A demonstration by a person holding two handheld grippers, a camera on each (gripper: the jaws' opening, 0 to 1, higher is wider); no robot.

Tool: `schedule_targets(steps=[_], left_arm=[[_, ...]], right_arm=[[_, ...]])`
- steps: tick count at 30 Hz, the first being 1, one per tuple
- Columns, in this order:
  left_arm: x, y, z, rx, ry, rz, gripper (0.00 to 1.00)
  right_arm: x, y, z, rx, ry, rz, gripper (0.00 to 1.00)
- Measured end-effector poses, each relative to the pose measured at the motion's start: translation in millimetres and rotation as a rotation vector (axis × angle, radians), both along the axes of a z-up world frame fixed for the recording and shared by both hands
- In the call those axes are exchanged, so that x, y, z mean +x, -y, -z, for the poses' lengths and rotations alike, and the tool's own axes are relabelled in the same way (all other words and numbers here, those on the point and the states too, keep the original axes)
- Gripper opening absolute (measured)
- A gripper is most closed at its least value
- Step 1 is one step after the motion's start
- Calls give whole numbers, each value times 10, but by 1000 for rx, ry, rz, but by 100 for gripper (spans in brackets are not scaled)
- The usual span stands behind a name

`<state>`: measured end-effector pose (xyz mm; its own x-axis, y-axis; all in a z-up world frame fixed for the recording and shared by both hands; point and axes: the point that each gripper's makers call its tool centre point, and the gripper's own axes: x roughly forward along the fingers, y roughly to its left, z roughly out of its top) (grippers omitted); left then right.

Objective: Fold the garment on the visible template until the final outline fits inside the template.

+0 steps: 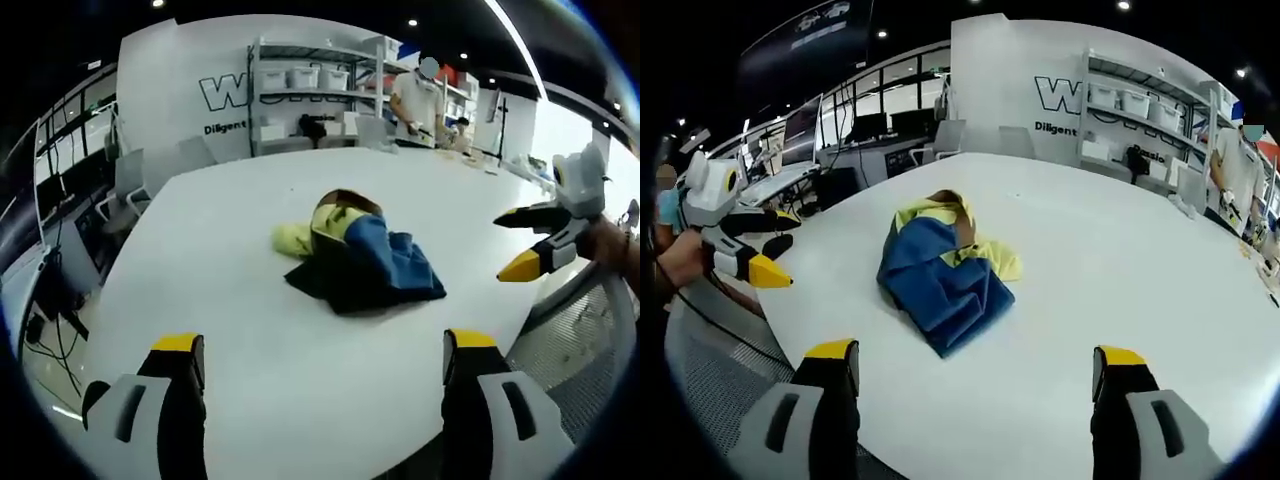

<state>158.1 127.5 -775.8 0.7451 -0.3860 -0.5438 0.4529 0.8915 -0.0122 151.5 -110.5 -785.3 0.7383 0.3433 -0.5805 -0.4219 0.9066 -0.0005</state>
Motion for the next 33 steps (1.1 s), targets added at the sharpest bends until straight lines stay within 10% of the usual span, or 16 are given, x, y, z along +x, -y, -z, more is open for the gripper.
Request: schedule_targets(steps=[33], left_arm=[[-23, -19, 20, 32, -8, 15, 92]], right_arm=[[43, -98, -154, 44, 66, -31, 93]])
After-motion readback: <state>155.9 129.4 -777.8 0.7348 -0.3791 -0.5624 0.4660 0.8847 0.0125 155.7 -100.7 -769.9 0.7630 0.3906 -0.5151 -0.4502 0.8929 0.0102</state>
